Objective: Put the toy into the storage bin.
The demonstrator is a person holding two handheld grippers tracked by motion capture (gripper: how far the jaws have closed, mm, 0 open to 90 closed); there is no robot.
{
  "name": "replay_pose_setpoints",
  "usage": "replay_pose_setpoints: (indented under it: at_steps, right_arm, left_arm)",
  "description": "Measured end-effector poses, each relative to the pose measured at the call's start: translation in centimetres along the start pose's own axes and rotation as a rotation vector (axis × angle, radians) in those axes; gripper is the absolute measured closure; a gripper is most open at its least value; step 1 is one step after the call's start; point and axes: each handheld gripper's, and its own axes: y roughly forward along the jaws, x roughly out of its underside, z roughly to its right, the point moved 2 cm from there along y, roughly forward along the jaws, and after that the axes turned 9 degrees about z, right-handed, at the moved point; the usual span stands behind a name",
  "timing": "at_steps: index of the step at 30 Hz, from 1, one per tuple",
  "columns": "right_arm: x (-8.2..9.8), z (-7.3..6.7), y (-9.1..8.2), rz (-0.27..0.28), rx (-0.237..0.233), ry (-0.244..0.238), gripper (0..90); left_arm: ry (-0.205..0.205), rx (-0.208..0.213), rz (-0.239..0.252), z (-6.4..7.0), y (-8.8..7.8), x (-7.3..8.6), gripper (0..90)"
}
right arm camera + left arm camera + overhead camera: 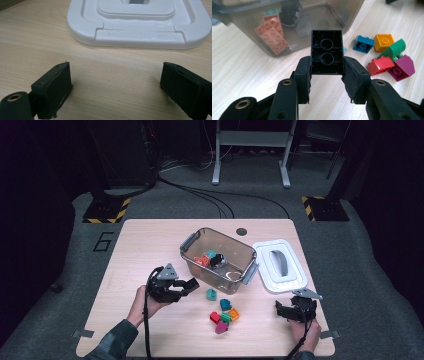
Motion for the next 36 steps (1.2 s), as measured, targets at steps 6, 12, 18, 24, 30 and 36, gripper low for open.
replay_pose_setpoints:
  at_steps: [6,12,18,24,30,36]
  right_arm:
    - [0.0,0.0,0.0,0.0,0.0,0.0,9.0]
    - [0.0,0.0,0.0,0.0,0.0,0.0,9.0]
    - [0.0,0.0,0.0,0.0,0.001,-0.001,9.0]
    - [0.0,0.0,0.0,0.0,0.0,-0.001,9.0]
    - [0.0,0.0,0.0,0.0,0.0,0.0,9.0]
    - [0.0,0.0,0.0,0.0,0.0,0.0,9.0]
  left_arm:
    - [-0.012,-0.011,0.034,-0.9,-1.2,-1.4,59.0]
    - [-0.013,-0.014,0.051,-1.4,-2.1,-2.7,59.0]
    - [-0.005,-0.032,0.073,-2.2,-2.7,-4.5,59.0]
    - [0.006,-0.048,0.074,-3.2,-2.6,-6.4,59.0]
    - [0.014,-0.055,0.062,-3.8,-1.9,-8.0,59.0]
    - [0.021,-0.061,0.049,-4.2,-0.9,-9.0,59.0]
